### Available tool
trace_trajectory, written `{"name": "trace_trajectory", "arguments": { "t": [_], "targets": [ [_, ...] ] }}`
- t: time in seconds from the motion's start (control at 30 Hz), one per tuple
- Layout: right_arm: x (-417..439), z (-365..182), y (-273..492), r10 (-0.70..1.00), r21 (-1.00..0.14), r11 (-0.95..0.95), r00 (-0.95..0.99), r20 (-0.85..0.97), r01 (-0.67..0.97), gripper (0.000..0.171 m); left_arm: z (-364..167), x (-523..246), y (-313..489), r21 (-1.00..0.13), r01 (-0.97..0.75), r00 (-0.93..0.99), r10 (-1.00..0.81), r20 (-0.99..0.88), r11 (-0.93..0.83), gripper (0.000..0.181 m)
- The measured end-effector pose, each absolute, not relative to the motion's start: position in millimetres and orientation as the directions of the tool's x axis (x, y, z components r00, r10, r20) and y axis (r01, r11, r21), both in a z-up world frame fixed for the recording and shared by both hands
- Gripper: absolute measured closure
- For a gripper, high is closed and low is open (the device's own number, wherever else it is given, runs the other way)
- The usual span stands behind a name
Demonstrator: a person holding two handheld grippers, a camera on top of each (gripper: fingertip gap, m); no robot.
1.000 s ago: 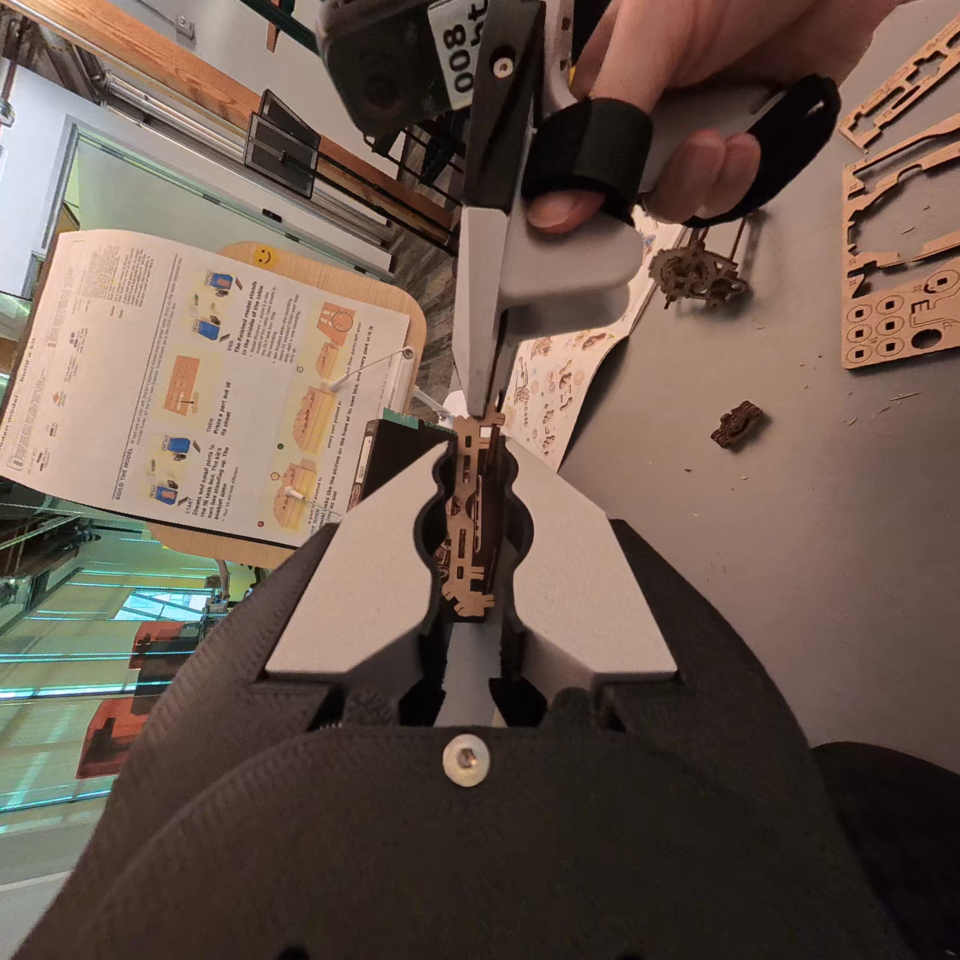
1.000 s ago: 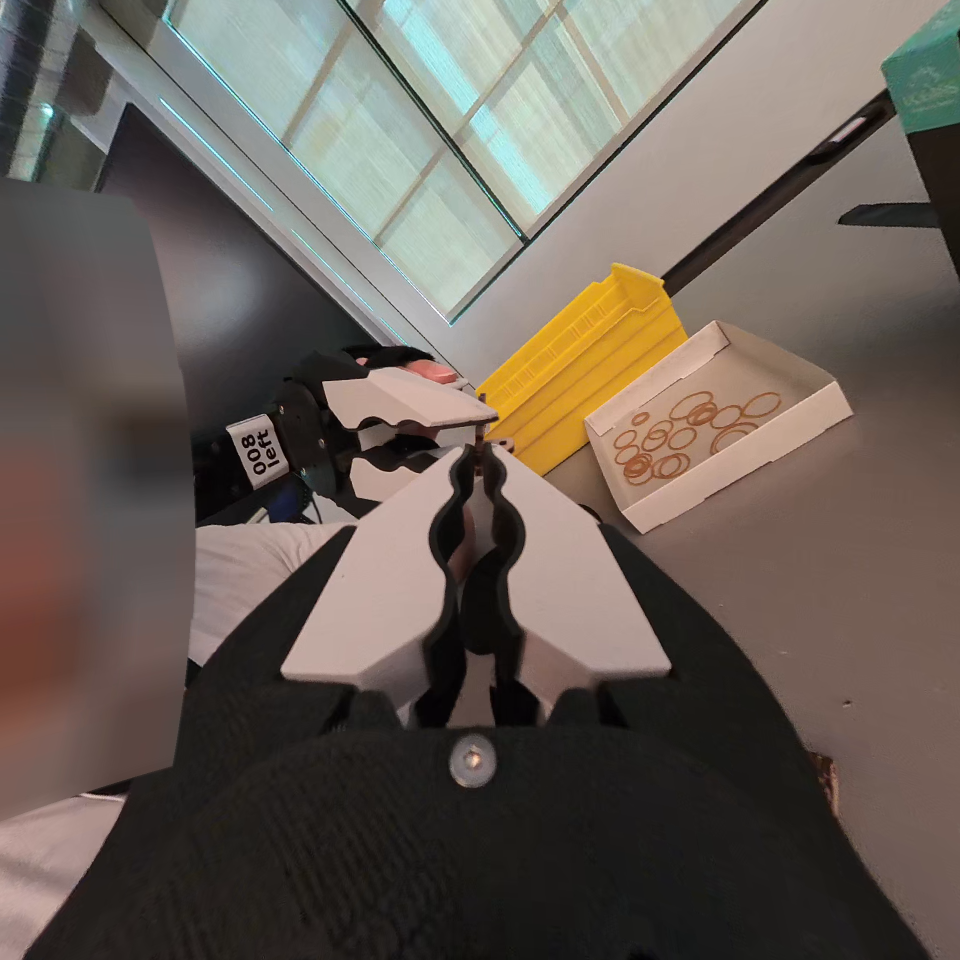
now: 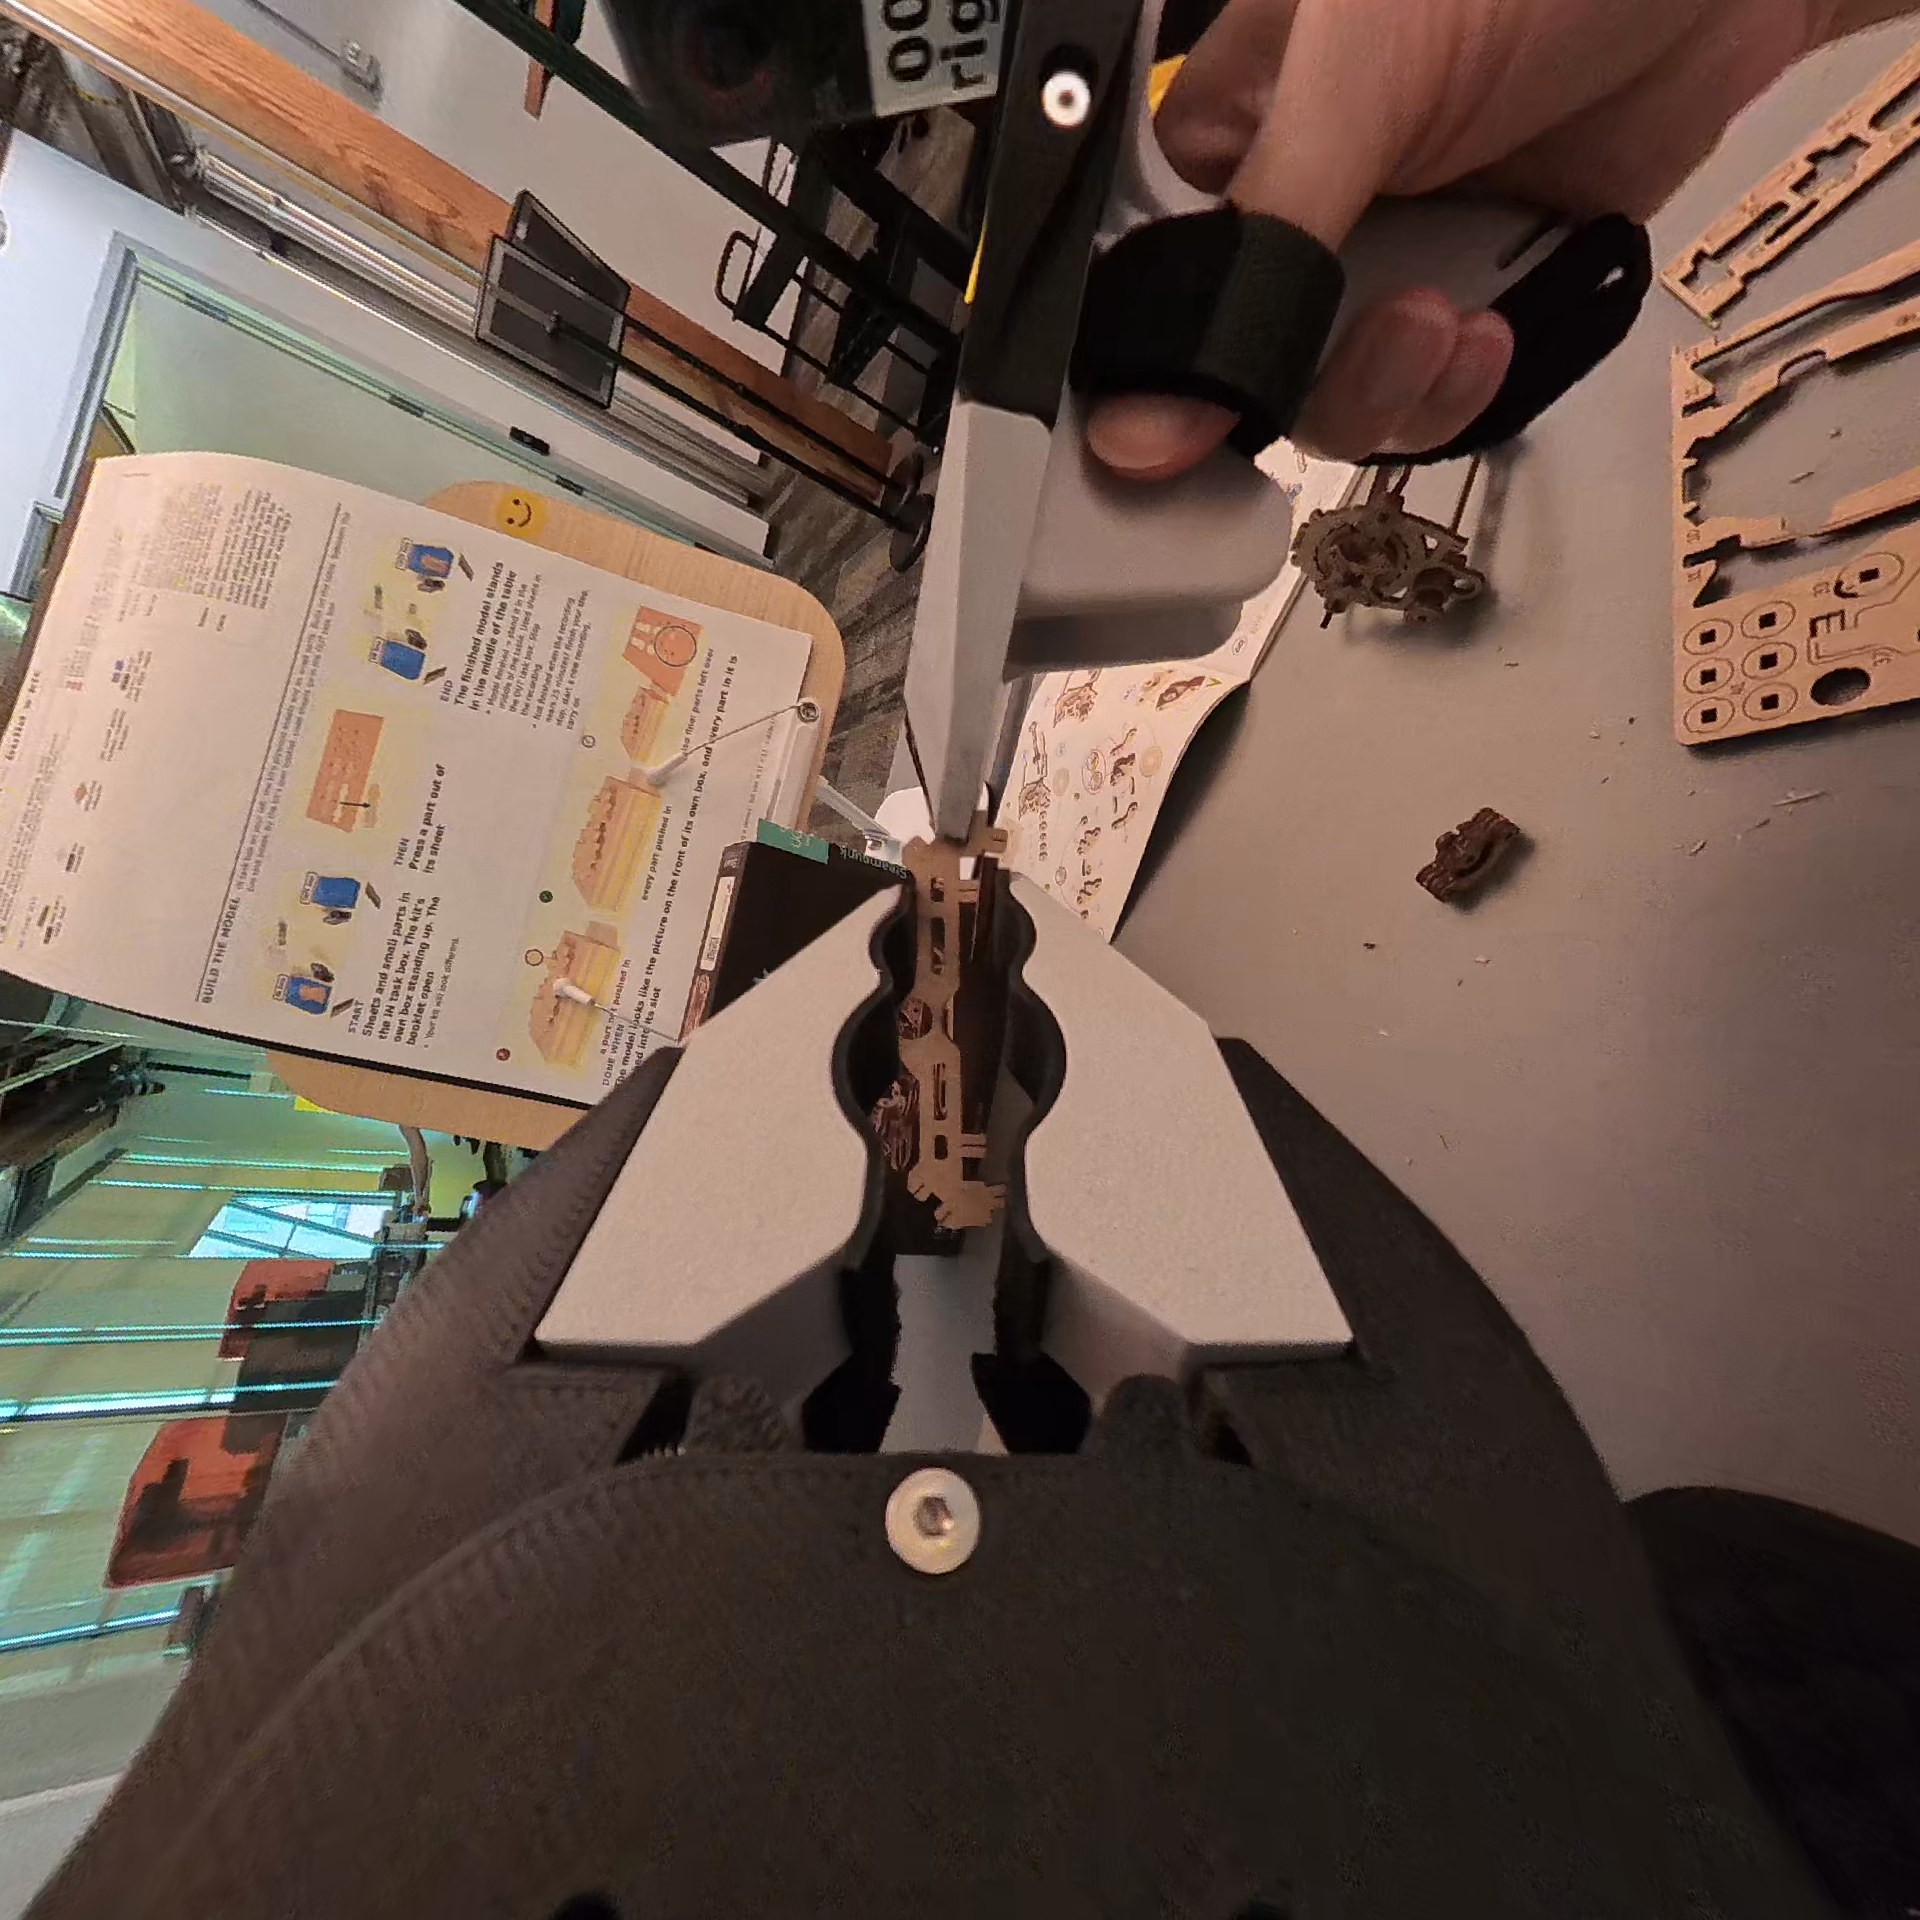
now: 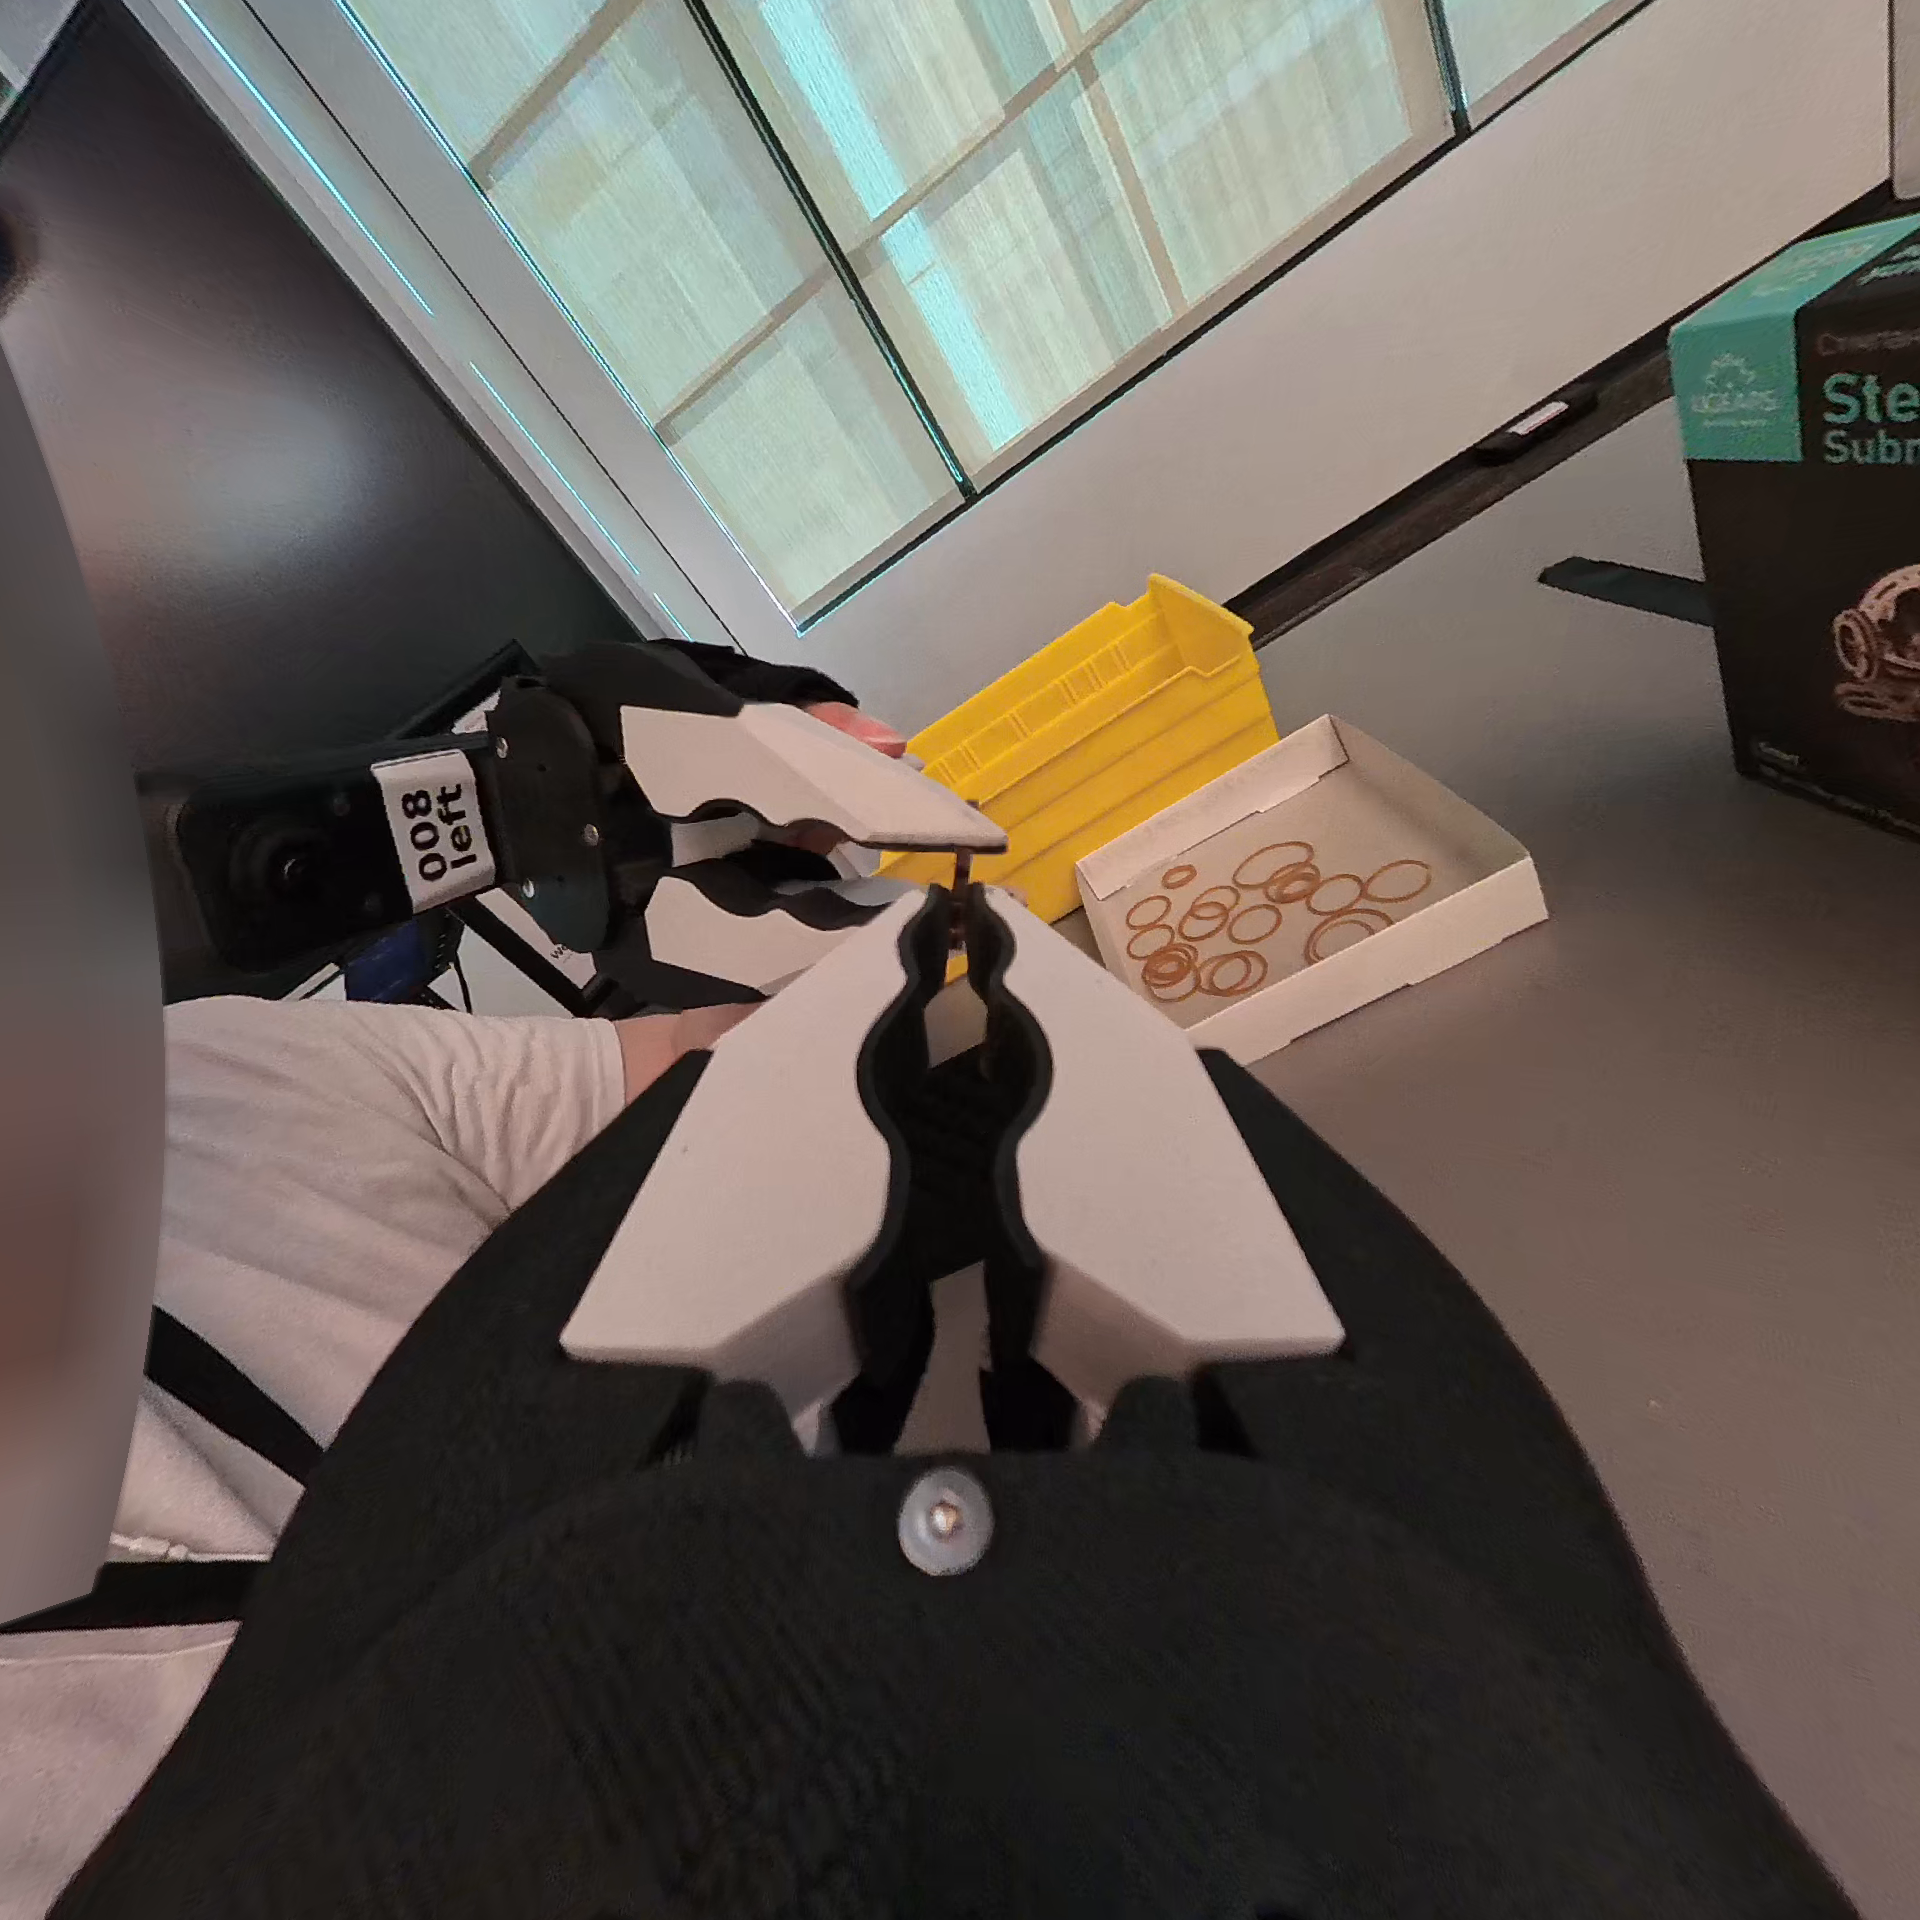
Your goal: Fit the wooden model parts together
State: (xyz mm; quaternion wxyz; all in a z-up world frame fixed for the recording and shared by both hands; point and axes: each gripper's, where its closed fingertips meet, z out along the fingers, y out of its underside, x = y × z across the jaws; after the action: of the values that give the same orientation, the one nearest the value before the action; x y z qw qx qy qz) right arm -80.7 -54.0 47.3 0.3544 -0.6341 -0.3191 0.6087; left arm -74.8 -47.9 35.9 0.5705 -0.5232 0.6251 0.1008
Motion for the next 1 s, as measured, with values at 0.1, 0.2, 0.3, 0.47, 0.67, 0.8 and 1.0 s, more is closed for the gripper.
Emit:
{"name": "trace_trajectory", "arguments": {
  "t": [0.1, 0.2, 0.3, 0.47, 0.67, 0.8, 1.0],
  "targets": [
    [-79.4, 43.6, -54.6, 0.817, -0.818, -0.575, 0.052, -0.574, 0.005, 0.169, 32.1, -73.9, -48.3, -0.42, -0.786, 0.155, -0.513, -0.844, 0.454, 0.169],
    [-77.4, 41.7, -55.2, 0.818, -0.818, -0.575, 0.057, -0.572, 0.031, 0.167, 28.3, -72.4, -49.2, -0.378, -0.801, 0.118, -0.495, -0.861, 0.465, 0.169],
    [-77.7, 39.6, -54.8, 0.816, -0.815, -0.578, 0.071, -0.574, 0.045, 0.16, 22.2, -72.6, -48.3, -0.353, -0.815, 0.092, -0.499, -0.862, 0.46, 0.169],
    [-77.6, 32.5, -53.9, 0.802, -0.799, -0.597, 0.085, -0.592, 0.073, 0.159, 17.3, -69.6, -52.1, -0.353, -0.811, 0.07, -0.522, -0.85, 0.466, 0.169],
    [-78.2, 27.6, -55.7, 0.799, -0.793, -0.601, 0.079, -0.596, 0.1, 0.17, 12.5, -67.2, -54.9, -0.367, -0.805, 0.059, -0.552, -0.832, 0.466, 0.169],
    [-76.9, 28.5, -57.7, 0.795, -0.788, -0.607, 0.069, -0.603, 0.109, 0.17, 14.2, -66.6, -56.1, -0.376, -0.798, 0.064, -0.554, -0.83, 0.472, 0.169],
    [-76.8, 25.6, -59.0, 0.789, -0.779, -0.614, 0.068, -0.611, 0.125, 0.17, 12.2, -65.9, -56.9, -0.379, -0.796, 0.058, -0.563, -0.824, 0.472, 0.169]
  ]
}}
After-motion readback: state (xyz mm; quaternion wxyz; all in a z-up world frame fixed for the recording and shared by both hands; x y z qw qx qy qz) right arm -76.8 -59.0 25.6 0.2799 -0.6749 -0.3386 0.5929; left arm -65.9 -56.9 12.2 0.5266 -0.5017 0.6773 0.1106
